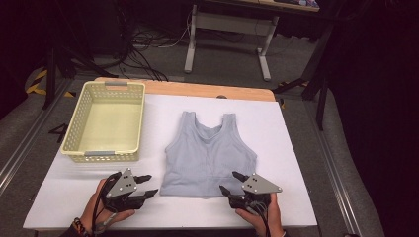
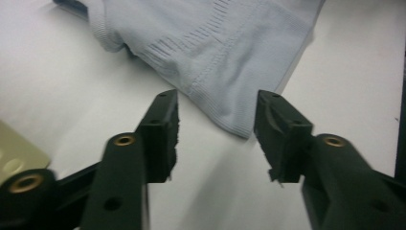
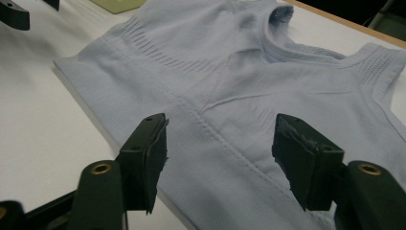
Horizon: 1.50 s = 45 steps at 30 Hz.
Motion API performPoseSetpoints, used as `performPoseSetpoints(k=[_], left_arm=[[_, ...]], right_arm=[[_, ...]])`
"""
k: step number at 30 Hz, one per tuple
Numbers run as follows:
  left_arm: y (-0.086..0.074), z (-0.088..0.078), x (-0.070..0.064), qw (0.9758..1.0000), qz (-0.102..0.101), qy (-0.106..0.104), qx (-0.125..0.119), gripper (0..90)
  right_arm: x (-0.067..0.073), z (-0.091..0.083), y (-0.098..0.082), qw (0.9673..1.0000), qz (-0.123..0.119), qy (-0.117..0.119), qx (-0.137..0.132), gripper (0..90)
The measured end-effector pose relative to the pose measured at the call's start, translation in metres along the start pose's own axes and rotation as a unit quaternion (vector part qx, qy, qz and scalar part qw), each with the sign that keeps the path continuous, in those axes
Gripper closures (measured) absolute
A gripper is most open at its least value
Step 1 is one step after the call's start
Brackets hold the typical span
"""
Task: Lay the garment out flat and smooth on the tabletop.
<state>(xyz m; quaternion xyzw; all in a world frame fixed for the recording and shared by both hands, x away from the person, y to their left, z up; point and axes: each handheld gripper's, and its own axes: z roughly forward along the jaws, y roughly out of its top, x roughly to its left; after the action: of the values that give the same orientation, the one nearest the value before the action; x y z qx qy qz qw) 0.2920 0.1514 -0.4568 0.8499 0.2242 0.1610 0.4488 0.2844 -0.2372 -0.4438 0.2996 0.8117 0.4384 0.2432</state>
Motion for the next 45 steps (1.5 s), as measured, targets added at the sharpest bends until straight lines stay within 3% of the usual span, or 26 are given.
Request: performPoseSetpoints(k=[3,5,9,14,20,21,25,28,31,34,39,42,45], left_arm=[[-0.002,-0.007,-0.003,0.9998,0.002,0.015,-0.014,33.2],[-0.004,-0.013,-0.005,0.9994,0.001,0.026,-0.024,31.6],[-0.013,-0.025,-0.002,0.9981,-0.025,0.041,-0.040,24.3],[-0.015,-0.029,0.001,0.9969,-0.037,0.049,-0.050,22.0],[-0.010,-0.020,0.005,0.9969,-0.038,0.048,-0.049,20.6],[-0.010,-0.017,0.006,0.9971,-0.039,0.048,-0.045,20.4],[-0.011,-0.015,0.005,0.9974,-0.038,0.049,-0.037,20.4],[-0.013,-0.015,0.007,0.9967,-0.044,0.057,-0.035,20.5],[-0.016,-0.015,0.009,0.9966,-0.051,0.056,-0.032,20.5],[-0.016,-0.015,0.010,0.9964,-0.054,0.056,-0.033,20.6],[-0.017,-0.016,0.013,0.9953,-0.065,0.063,-0.035,21.3],[-0.017,-0.016,0.012,0.9949,-0.066,0.068,-0.036,21.3],[-0.016,-0.012,0.011,0.9953,-0.056,0.077,-0.021,22.0]], right_arm=[[0.007,0.003,0.004,0.9999,-0.010,0.008,0.003,35.5],[0.009,0.005,0.006,0.9999,-0.012,0.010,0.005,34.8],[0.018,0.017,0.025,0.9992,-0.023,0.032,-0.008,34.5],[0.027,0.034,0.039,0.9979,-0.033,0.053,-0.015,34.5],[0.040,0.058,0.047,0.9966,-0.044,0.070,0.001,35.5],[0.048,0.064,0.049,0.9950,-0.051,0.086,0.006,37.0],[0.064,0.071,0.053,0.9919,-0.074,0.103,0.007,40.0],[0.086,0.087,0.054,0.9864,-0.102,0.126,0.025,43.2],[0.096,0.101,0.054,0.9836,-0.109,0.140,0.035,44.7],[0.099,0.109,0.054,0.9823,-0.114,0.142,0.042,45.1],[0.099,0.124,0.054,0.9794,-0.101,0.158,0.074,44.4],[0.098,0.126,0.055,0.9805,-0.093,0.153,0.080,48.8],[0.099,0.126,0.055,0.9809,-0.097,0.148,0.081,52.1]])
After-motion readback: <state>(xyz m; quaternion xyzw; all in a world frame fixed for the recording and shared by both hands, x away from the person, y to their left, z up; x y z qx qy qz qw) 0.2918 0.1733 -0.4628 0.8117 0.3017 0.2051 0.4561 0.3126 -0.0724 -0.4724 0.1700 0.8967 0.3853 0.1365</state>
